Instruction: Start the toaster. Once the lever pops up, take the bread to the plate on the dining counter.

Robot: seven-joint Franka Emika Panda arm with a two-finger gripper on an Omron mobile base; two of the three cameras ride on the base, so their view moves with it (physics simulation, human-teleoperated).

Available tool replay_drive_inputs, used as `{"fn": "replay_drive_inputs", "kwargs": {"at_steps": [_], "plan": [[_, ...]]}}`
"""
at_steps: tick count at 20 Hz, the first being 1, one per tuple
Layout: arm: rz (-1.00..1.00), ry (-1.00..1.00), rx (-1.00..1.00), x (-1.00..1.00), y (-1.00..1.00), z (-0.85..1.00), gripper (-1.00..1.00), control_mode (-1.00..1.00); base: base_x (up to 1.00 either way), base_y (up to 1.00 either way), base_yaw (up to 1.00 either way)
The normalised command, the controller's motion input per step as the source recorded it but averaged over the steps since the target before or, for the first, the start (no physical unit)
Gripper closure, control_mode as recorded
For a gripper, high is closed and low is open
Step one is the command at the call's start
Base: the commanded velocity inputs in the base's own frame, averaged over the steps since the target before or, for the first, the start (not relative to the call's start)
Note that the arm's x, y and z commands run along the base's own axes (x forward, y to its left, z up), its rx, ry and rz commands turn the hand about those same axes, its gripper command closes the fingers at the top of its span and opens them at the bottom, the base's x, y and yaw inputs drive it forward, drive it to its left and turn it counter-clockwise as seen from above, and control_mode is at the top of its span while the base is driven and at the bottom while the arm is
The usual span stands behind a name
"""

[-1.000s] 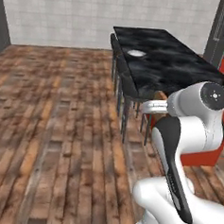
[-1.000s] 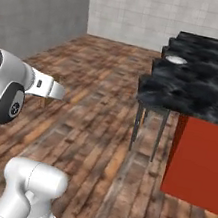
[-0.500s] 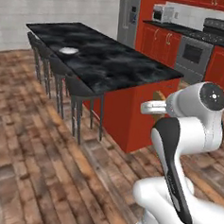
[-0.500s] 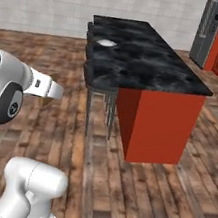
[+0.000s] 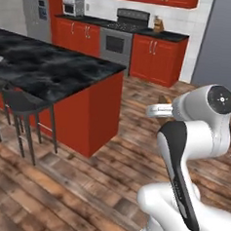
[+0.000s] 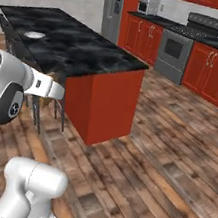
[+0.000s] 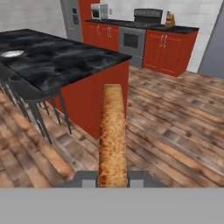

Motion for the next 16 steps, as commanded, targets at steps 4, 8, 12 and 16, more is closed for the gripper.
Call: {"fn": "replay_drive_inputs", "kwargs": {"at_steps": [4, 8, 12, 16], "plan": [[0.0, 0.0, 0.0, 0.0, 0.0, 0.0, 1.0, 1.0, 0.0, 0.87, -0.66], [0.0, 0.0, 0.0, 0.0, 0.0, 0.0, 1.0, 1.0, 0.0, 1.0, -0.53], [0.0, 0.0, 0.0, 0.0, 0.0, 0.0, 1.0, 1.0, 0.0, 1.0, -0.37], [0.0, 0.0, 0.0, 0.0, 0.0, 0.0, 1.0, 1.0, 0.0, 1.0, -0.28]]}}
